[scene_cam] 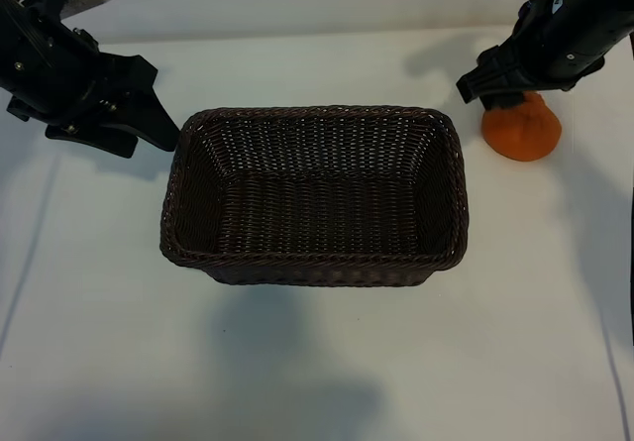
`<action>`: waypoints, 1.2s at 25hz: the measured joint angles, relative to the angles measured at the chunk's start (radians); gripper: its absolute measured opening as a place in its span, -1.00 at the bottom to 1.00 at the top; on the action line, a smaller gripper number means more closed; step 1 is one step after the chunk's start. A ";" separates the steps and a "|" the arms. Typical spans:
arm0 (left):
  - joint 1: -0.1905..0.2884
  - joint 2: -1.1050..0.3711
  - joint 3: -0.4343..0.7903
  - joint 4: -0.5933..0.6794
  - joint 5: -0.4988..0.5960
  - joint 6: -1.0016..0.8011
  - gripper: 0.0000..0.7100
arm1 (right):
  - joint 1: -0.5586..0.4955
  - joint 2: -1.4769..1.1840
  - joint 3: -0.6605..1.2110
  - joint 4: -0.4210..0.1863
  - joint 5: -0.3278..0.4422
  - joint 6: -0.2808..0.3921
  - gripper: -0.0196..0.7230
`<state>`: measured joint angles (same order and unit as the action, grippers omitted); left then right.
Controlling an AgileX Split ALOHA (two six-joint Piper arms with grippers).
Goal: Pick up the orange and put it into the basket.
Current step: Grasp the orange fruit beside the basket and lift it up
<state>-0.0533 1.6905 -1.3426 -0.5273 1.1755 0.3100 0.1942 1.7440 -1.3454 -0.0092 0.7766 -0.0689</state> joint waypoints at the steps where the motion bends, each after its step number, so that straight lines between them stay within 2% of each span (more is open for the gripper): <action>1: 0.000 0.000 0.000 0.000 0.000 0.000 0.62 | -0.009 0.008 0.000 0.000 -0.008 0.000 0.58; 8: 0.000 0.000 0.000 0.000 0.000 0.000 0.62 | -0.078 0.098 -0.001 0.001 -0.027 0.000 0.58; 15: 0.000 0.000 0.000 0.001 0.000 0.000 0.62 | -0.083 0.144 -0.001 0.009 -0.126 0.000 0.58; 22: 0.000 0.000 0.000 0.001 0.000 0.001 0.62 | -0.083 0.205 0.001 -0.005 -0.179 0.000 0.58; 26: 0.000 0.000 0.000 0.001 0.000 0.002 0.62 | -0.083 0.228 0.001 -0.038 -0.194 0.001 0.58; 30: 0.000 0.000 0.000 0.001 0.000 0.001 0.62 | -0.083 0.249 0.001 -0.118 -0.198 0.038 0.58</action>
<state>-0.0533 1.6905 -1.3426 -0.5263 1.1755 0.3109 0.1117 1.9931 -1.3444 -0.1270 0.5784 -0.0306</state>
